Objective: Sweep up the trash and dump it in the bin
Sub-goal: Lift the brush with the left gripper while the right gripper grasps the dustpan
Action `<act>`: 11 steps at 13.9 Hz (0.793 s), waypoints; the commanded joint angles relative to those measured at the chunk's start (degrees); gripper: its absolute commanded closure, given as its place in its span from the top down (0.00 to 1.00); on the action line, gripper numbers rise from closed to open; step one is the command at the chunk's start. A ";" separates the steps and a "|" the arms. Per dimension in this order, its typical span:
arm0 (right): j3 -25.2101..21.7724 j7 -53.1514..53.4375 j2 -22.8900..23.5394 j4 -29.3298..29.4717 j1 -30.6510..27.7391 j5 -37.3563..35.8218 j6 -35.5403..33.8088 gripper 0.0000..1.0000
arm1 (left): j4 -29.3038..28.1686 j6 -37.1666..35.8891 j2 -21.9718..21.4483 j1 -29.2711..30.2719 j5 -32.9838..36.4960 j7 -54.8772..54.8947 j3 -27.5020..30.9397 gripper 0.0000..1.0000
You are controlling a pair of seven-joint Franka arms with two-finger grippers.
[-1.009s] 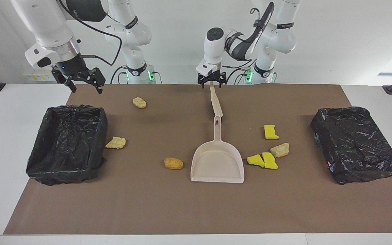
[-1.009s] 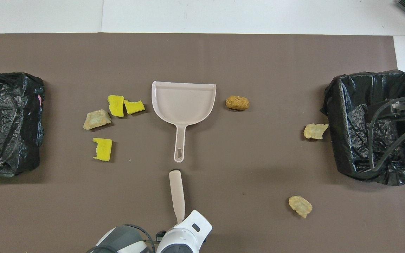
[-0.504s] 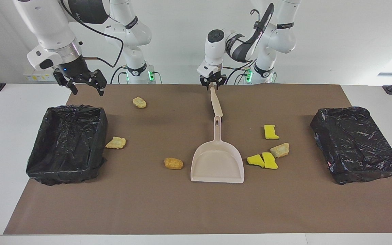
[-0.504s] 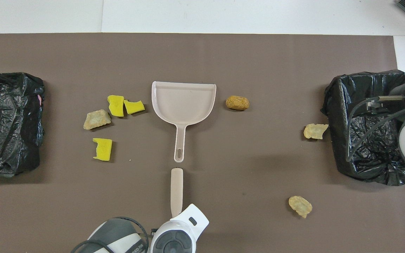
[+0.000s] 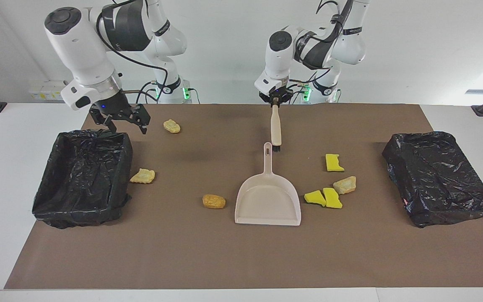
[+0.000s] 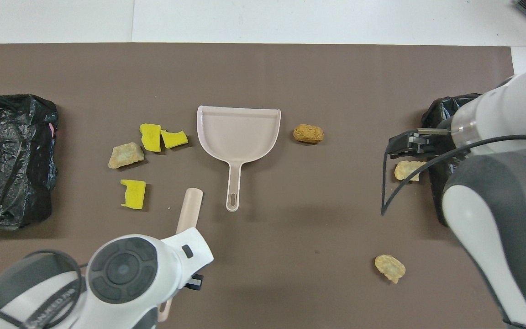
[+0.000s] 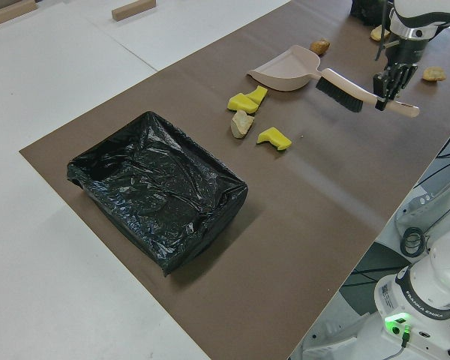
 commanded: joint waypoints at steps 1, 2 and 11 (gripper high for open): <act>-0.15 9.37 3.74 0.35 6.35 0.37 4.62 1.00 | 3.99 -1.64 2.40 9.31 1.90 11.03 -0.61 0.00; -0.24 13.07 5.67 0.44 8.99 0.29 7.17 1.00 | 5.47 -1.03 4.15 12.48 2.24 14.81 -0.61 0.00; -0.24 27.96 17.10 1.06 25.61 -6.21 24.50 1.00 | 16.28 15.76 17.95 32.45 7.42 39.80 -0.52 0.00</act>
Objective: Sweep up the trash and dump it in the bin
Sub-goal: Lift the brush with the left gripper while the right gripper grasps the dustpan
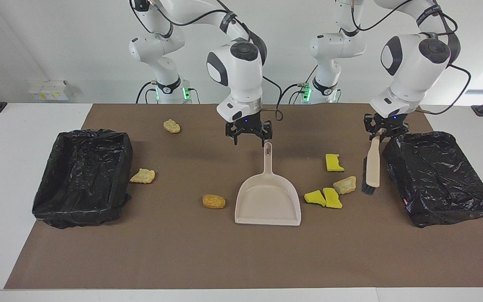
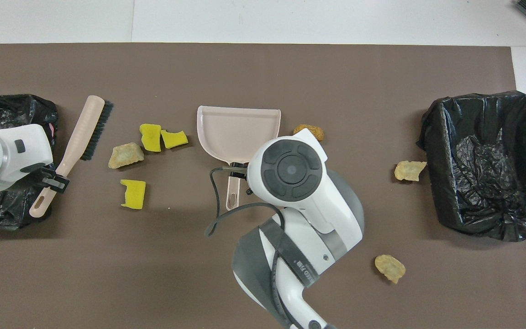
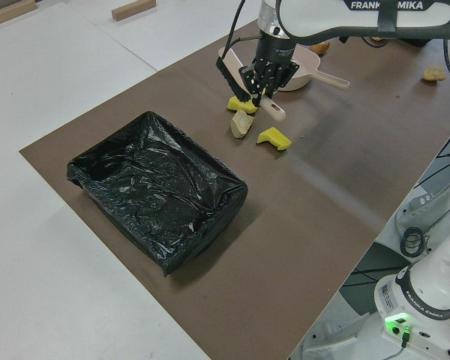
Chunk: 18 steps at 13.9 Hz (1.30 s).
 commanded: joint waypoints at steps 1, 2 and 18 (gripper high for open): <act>-0.28 2.28 4.32 1.05 2.52 -3.05 4.05 1.00 | 5.03 1.77 4.92 2.89 2.98 3.20 -0.86 0.00; -0.28 2.98 5.64 1.05 3.23 -3.59 6.15 1.00 | 6.01 1.94 5.90 3.51 2.89 5.13 -0.86 0.00; -0.45 2.73 8.21 1.05 5.78 -10.27 8.99 0.00 | 4.88 4.40 9.42 6.24 2.98 9.10 -0.86 0.00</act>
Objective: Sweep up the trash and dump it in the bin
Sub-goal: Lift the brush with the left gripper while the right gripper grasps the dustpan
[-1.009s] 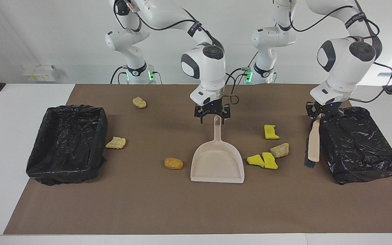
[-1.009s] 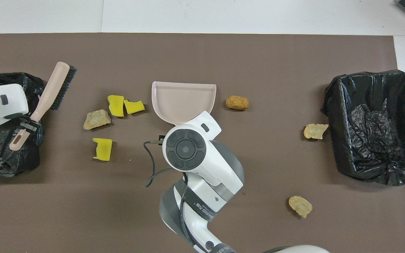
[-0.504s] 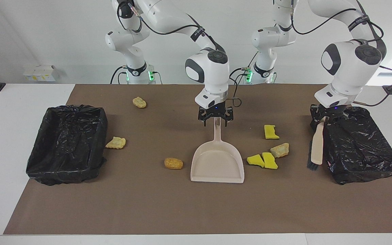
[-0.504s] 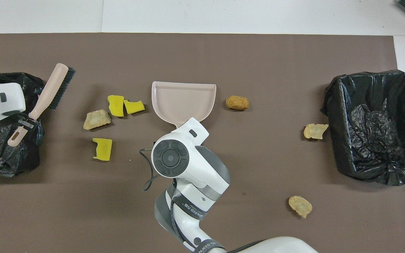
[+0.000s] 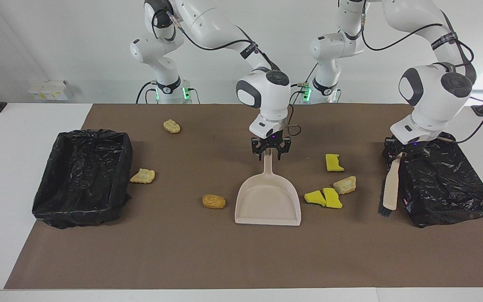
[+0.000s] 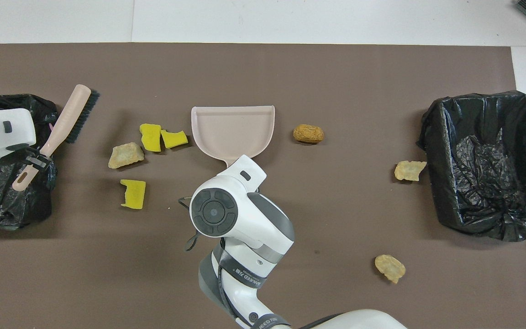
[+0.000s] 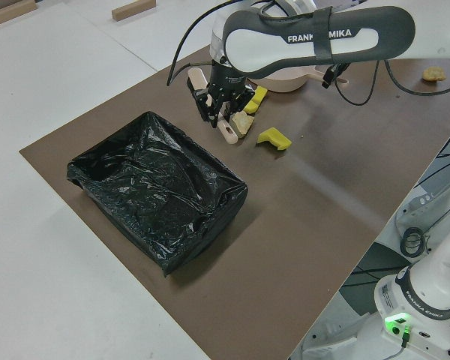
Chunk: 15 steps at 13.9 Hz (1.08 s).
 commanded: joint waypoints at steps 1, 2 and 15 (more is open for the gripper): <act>-0.05 0.69 -2.40 0.21 -0.50 -1.82 -0.66 0.00 | 0.28 -0.49 -0.30 0.76 1.14 0.30 -0.58 0.00; 0.04 -0.44 -3.72 0.13 -0.67 -1.82 -1.61 0.00 | 0.28 -1.02 -0.38 0.76 1.14 -0.05 -0.58 0.00; 0.04 -65.01 -13.39 -1.10 -12.27 3.80 -23.13 0.00 | -5.24 -3.76 -0.82 -6.35 -5.01 -26.16 -0.85 0.00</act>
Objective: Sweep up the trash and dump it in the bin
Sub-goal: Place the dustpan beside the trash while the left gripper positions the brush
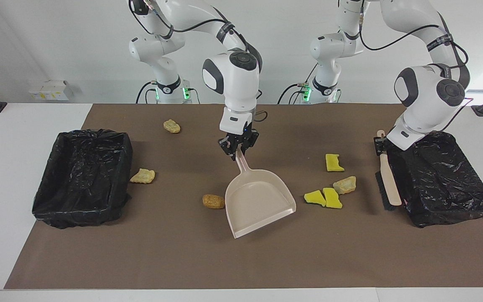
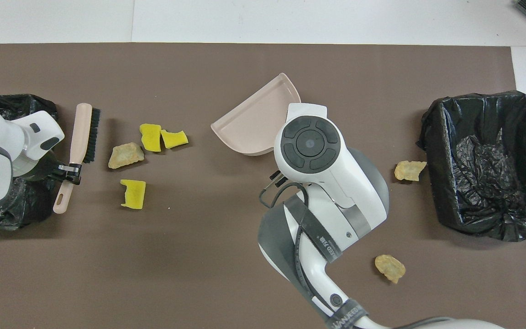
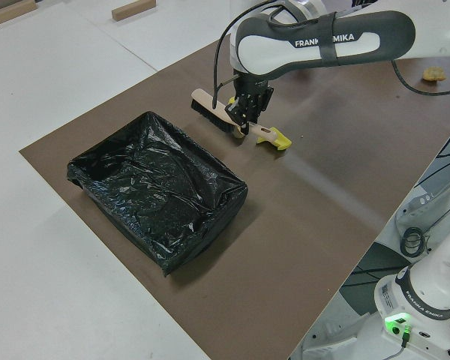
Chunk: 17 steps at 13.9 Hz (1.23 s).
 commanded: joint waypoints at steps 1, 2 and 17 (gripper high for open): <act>0.47 -12.30 -2.91 -2.88 -0.60 0.96 -3.23 0.00 | -3.79 3.37 -0.67 -2.98 -0.36 -0.61 0.70 0.00; 0.47 -16.61 -3.53 -4.03 -0.52 0.27 -3.23 0.00 | -5.19 3.55 -1.37 -3.85 -0.36 -0.61 0.69 0.00; 0.56 -45.92 -4.24 -12.65 -5.70 4.30 5.90 0.00 | -2.82 -7.00 -7.26 -2.56 -1.68 -3.94 1.05 0.00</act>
